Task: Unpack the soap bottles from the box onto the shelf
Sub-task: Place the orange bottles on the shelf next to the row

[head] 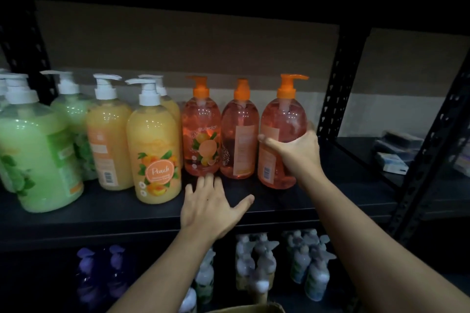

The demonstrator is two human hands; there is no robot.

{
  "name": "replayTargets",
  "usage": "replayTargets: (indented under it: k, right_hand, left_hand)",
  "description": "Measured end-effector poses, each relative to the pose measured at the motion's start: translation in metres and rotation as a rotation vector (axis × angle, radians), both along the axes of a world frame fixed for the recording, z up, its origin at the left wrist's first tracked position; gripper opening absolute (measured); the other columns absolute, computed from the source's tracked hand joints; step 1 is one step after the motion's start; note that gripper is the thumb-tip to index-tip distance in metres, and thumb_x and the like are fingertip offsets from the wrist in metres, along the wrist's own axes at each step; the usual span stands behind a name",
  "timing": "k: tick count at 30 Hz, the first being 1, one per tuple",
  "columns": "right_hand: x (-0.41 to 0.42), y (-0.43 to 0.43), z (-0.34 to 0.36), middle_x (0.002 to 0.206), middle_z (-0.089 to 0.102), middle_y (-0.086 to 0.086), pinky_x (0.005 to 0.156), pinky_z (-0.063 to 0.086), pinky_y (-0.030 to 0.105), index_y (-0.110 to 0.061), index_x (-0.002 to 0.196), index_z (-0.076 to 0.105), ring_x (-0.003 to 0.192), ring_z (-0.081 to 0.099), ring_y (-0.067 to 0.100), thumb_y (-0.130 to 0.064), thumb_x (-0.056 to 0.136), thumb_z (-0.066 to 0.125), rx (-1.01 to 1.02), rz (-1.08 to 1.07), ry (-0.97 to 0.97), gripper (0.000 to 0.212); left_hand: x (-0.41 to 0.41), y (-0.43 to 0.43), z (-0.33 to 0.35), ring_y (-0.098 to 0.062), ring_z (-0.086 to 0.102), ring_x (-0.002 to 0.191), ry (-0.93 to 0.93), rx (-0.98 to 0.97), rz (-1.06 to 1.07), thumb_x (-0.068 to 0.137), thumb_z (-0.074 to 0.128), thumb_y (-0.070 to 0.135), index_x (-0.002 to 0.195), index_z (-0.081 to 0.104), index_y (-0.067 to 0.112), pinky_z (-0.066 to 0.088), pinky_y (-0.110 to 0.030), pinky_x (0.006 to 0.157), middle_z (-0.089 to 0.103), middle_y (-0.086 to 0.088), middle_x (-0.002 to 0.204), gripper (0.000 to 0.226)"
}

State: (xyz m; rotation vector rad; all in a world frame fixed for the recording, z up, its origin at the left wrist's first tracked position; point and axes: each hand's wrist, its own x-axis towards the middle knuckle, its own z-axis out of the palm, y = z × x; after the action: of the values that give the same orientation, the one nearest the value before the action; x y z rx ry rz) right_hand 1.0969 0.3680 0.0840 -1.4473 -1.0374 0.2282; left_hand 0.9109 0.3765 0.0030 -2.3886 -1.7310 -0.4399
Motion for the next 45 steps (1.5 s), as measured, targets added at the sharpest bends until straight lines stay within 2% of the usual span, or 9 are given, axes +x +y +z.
replayTargets:
  k: [2,6,11,16,21,32,39,42,45]
  right_hand:
    - [0.003,0.004,0.000,0.106,0.069,-0.007,0.090,0.057,0.037,-0.022,0.120,0.057,0.100,0.066,0.010,-0.057,0.043,0.091,-0.009,0.001,0.000,0.092]
    - [0.004,0.007,0.000,0.108,0.062,-0.008,0.089,0.052,0.031,-0.022,0.127,0.048,0.102,0.060,0.011,-0.043,0.053,0.093,-0.008,0.013,0.030,0.089]
    - [0.003,0.015,-0.008,0.107,0.059,-0.009,0.089,0.050,0.029,-0.024,0.124,0.046,0.102,0.058,0.011,-0.039,0.055,0.094,-0.005,0.008,0.054,0.086]
    - [0.002,0.022,-0.016,0.118,0.060,-0.004,0.097,0.051,0.037,-0.022,0.133,0.044,0.111,0.059,0.016,-0.044,0.053,0.094,-0.008,-0.010,0.064,0.097]
    - [0.002,0.026,-0.026,0.125,0.058,-0.002,0.093,0.048,0.031,-0.023,0.139,0.039,0.113,0.057,0.014,-0.039,0.057,0.092,-0.002,0.019,0.080,0.098]
    - [0.001,0.033,-0.042,0.124,0.059,-0.004,0.098,0.052,0.037,-0.029,0.135,0.038,0.113,0.061,0.014,-0.051,0.048,0.089,0.028,0.041,0.104,0.103]
    - [0.006,0.029,-0.042,0.128,0.057,-0.004,0.094,0.046,0.030,-0.030,0.139,0.034,0.115,0.057,0.013,-0.045,0.055,0.092,-0.009,0.104,0.094,0.104]
    - [0.010,0.022,-0.046,0.128,0.056,-0.004,0.094,0.046,0.031,-0.029,0.142,0.031,0.116,0.056,0.015,-0.045,0.057,0.091,-0.069,0.152,0.056,0.105]
    - [0.014,0.010,-0.057,0.126,0.056,-0.005,0.092,0.044,0.027,-0.026,0.145,0.026,0.113,0.057,0.014,-0.041,0.060,0.091,-0.137,0.187,0.013,0.108]
  left_hand:
    - [0.000,0.000,0.000,-0.022,0.032,0.135,0.002,0.002,-0.003,0.078,0.012,0.087,0.142,0.041,0.012,0.026,-0.044,0.113,0.039,-0.003,0.145,0.102]
    - [0.000,0.000,-0.002,-0.021,0.031,0.136,-0.003,0.004,-0.002,0.078,0.013,0.086,0.143,0.040,0.012,0.025,-0.045,0.114,0.038,-0.003,0.146,0.102]
    - [0.000,0.000,-0.003,-0.021,0.031,0.136,-0.002,-0.004,-0.009,0.078,0.013,0.086,0.144,0.038,0.013,0.025,-0.045,0.113,0.037,-0.003,0.146,0.102]
    - [0.000,0.000,-0.003,-0.021,0.032,0.135,-0.005,0.007,-0.008,0.078,0.014,0.086,0.141,0.041,0.013,0.027,-0.046,0.112,0.039,-0.002,0.145,0.100]
    - [-0.001,0.002,-0.004,-0.021,0.033,0.134,-0.006,0.002,-0.010,0.078,0.012,0.086,0.141,0.042,0.013,0.027,-0.045,0.112,0.039,-0.002,0.144,0.101]
    - [-0.001,-0.002,-0.004,-0.020,0.033,0.134,-0.033,-0.007,-0.021,0.078,0.012,0.086,0.141,0.041,0.013,0.026,-0.045,0.113,0.039,-0.001,0.143,0.101]
    - [-0.001,0.000,-0.002,-0.019,0.030,0.137,-0.072,-0.070,-0.036,0.082,0.015,0.083,0.143,0.038,0.015,0.023,-0.044,0.115,0.035,0.000,0.146,0.094]
    - [0.000,0.003,0.000,-0.018,0.036,0.133,-0.168,-0.075,-0.014,0.091,0.026,0.070,0.140,0.040,0.019,0.027,-0.042,0.113,0.040,0.001,0.142,0.073]
    - [0.010,0.003,0.009,-0.018,0.044,0.126,-0.503,-0.047,0.016,0.096,0.044,0.051,0.133,0.045,0.017,0.037,-0.036,0.106,0.047,0.001,0.135,0.051]
